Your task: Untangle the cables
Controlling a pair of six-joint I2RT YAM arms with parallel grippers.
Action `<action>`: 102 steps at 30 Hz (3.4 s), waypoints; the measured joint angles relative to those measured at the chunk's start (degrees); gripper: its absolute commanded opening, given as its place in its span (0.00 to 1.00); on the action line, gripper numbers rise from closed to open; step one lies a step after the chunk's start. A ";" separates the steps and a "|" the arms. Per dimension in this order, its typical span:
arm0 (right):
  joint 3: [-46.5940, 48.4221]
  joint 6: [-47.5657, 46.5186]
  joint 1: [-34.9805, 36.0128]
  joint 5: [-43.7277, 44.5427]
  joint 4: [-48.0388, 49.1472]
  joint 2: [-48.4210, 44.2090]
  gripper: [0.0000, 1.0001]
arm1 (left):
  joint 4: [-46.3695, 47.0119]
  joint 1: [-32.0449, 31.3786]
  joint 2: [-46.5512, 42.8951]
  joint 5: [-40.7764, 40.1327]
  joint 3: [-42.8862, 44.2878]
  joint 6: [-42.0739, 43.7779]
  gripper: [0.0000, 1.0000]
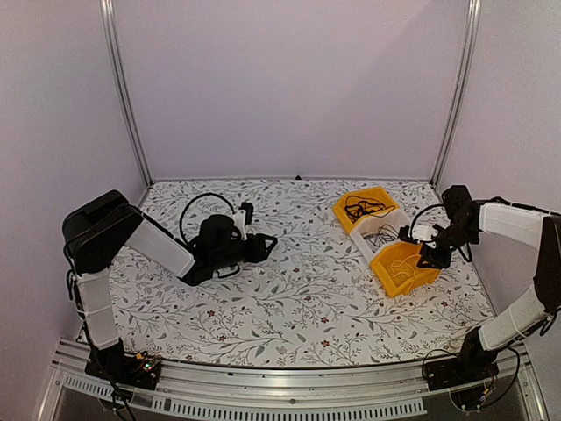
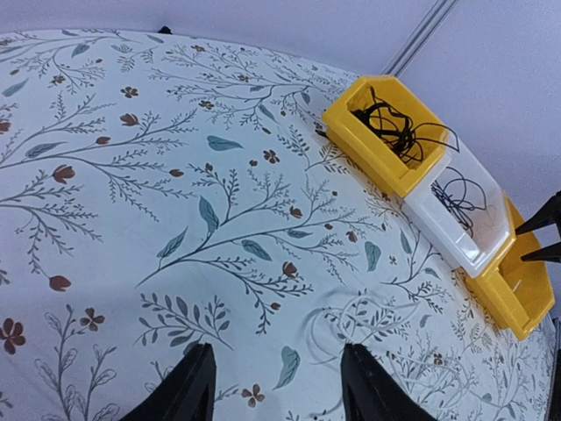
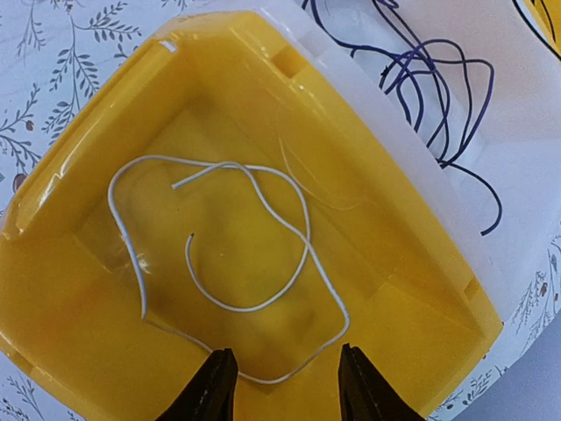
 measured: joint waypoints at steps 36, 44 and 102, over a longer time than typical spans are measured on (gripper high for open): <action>30.29 23.76 25.73 -12.68 8.96 30.49 0.52 | -21.05 -2.49 2.45 11.19 10.10 2.56 0.49; 30.77 24.90 29.70 -10.19 9.25 34.58 0.52 | -24.02 -2.54 8.37 11.74 17.11 -0.33 0.38; 34.88 43.63 27.65 -34.77 21.29 21.11 0.37 | -39.41 -7.10 -15.21 11.69 27.61 13.31 0.00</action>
